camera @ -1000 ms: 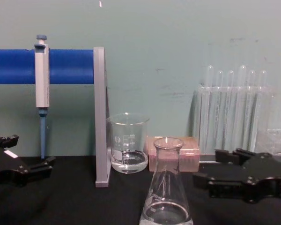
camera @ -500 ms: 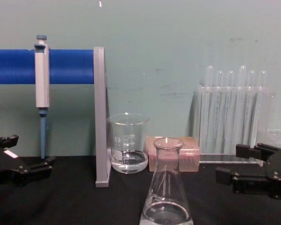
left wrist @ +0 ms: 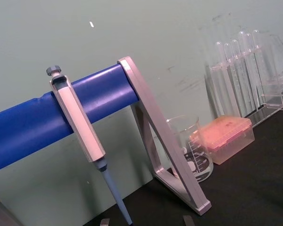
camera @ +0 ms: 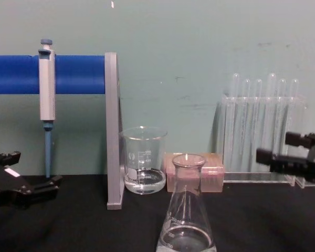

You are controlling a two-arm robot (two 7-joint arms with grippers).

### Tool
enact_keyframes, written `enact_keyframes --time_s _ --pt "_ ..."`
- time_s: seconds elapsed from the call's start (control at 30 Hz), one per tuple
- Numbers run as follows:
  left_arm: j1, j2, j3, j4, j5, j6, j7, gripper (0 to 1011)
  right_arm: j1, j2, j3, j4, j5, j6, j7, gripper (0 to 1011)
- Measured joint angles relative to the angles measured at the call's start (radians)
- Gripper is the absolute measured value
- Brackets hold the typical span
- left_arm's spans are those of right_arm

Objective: Grasp the erlenmeyer flask with one hand, shake it three times, then place it back.

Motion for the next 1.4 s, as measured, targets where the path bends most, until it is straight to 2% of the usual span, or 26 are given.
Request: enact_keyframes --time_s 0.23,0.43,0.63,0.93,1.4 --pt "0.0 0.0 0.0 0.0 0.0 0.0 0.0 1001 0.019 -0.069 0.033 0.022 -0.028 -0.007 -0.093 1002" --pt "0.0 0.0 0.0 0.0 0.0 0.0 0.0 1001 0.034 -0.119 0.044 0.039 -0.056 -0.007 -0.152 1003" --pt "0.0 0.0 0.0 0.0 0.0 0.0 0.0 1001 0.056 -0.185 0.05 0.092 -0.095 0.011 -0.228 1002" --pt "0.0 0.0 0.0 0.0 0.0 0.0 0.0 1001 0.086 -0.242 0.05 0.195 -0.149 0.004 -0.271 1002" --pt "0.0 0.0 0.0 0.0 0.0 0.0 0.0 1001 0.116 -0.278 0.037 0.318 -0.228 -0.006 -0.276 1003"
